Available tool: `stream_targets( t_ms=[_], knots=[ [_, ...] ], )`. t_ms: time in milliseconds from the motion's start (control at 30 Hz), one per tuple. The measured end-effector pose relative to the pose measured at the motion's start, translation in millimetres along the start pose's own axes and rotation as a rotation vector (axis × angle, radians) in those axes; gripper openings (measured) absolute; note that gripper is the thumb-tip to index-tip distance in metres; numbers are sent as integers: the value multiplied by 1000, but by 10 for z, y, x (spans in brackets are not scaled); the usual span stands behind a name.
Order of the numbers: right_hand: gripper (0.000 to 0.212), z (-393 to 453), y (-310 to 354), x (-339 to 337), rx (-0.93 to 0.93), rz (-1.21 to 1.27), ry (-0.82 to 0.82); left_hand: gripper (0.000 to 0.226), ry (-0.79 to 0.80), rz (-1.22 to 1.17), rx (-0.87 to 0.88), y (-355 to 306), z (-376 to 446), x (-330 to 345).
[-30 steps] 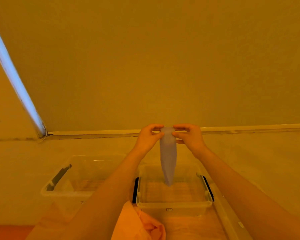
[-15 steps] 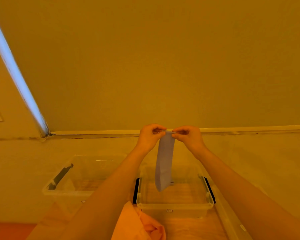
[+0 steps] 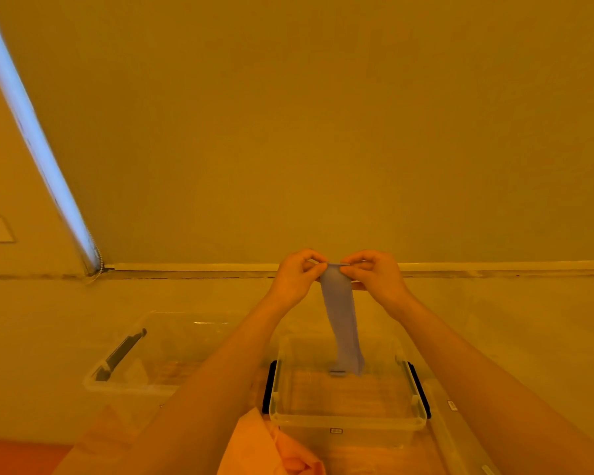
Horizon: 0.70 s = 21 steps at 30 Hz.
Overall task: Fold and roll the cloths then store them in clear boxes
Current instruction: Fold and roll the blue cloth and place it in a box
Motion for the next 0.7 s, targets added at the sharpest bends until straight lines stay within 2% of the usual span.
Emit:
stream_targets(
  t_ms=[367,567,700],
  knots=[
    [9,27,27,-40,9,-34,83,13,3,-106,-42,46,31,-10],
    [8,99,72,-82,-23,-253,80,16,7,-79,-14,30,60,-32],
    [12,142,120,-84,-74,-284,67,15,12,-34,-7,39,108,-29]
  ],
)
Point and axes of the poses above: each hand's wrist, its own z-axis towards the middle knuckle, its own x-axis out of the palm, y = z × x, the point moved 6 cm from there along z, towards the middle knuckle, and after that the axes turned 7 degrees about y, right-handed, at the moved point
